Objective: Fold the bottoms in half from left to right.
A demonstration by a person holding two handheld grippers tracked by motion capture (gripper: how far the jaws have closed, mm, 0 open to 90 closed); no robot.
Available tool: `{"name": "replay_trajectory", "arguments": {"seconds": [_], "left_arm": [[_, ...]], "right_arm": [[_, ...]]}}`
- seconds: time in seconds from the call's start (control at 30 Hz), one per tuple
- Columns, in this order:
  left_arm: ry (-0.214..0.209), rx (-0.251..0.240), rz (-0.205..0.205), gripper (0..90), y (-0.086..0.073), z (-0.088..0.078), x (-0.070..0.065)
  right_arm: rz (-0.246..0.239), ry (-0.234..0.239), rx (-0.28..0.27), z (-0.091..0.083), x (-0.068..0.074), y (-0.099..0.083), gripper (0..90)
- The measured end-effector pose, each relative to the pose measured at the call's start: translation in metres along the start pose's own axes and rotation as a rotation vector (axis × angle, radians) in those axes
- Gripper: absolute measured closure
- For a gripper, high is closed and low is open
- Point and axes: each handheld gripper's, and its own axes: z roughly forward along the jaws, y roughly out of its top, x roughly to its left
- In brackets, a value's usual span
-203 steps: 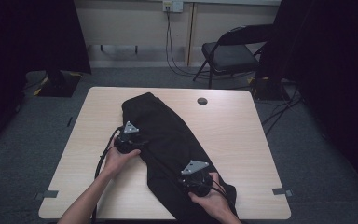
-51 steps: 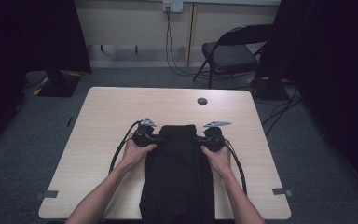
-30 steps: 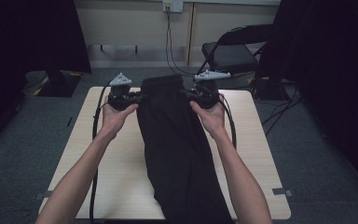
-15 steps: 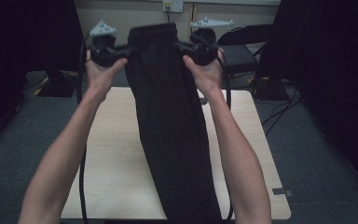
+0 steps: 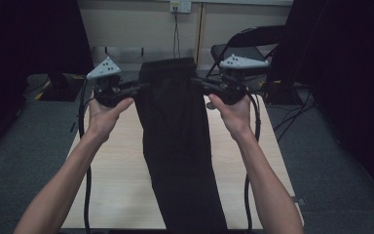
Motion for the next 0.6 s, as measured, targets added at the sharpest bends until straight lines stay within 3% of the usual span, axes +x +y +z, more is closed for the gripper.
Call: {"name": "replay_trajectory", "arguments": {"seconds": [0.13,0.2,0.27,0.3,0.33,0.43,0.5,0.57,0.6], "left_arm": [[-0.059,0.02,0.033,72.8,-0.005,-0.016,-0.039],[-0.131,0.019,-0.008,72.8,-0.014,-0.022,-0.055],[-0.173,0.03,-0.057,72.8,-0.027,-0.024,-0.069],[-0.225,0.027,-0.075,72.8,-0.036,-0.024,-0.074],[-0.211,0.052,-0.071,72.8,-0.046,-0.024,-0.081],[-0.232,0.14,-0.093,72.8,-0.079,-0.019,-0.1],[-0.26,0.226,-0.1,72.8,-0.102,-0.013,-0.111],[-0.265,0.282,-0.086,72.8,-0.118,-0.009,-0.117],[-0.274,0.309,-0.102,72.6,-0.127,-0.007,-0.118]], "right_arm": [[-0.003,0.033,0.008,-0.035,0.015,-0.014,81.0],[-0.007,0.028,0.018,-0.047,0.022,-0.023,81.0],[0.012,0.041,0.043,-0.059,0.028,-0.037,81.0],[0.019,0.048,0.057,-0.064,0.032,-0.045,81.0],[0.014,0.05,0.066,-0.069,0.036,-0.054,81.0],[0.06,0.061,0.123,-0.077,0.043,-0.088,81.0],[0.065,0.053,0.206,-0.074,0.046,-0.114,80.9],[0.102,0.063,0.271,-0.071,0.046,-0.142,80.9],[0.114,0.062,0.296,-0.07,0.046,-0.155,80.9]]}}
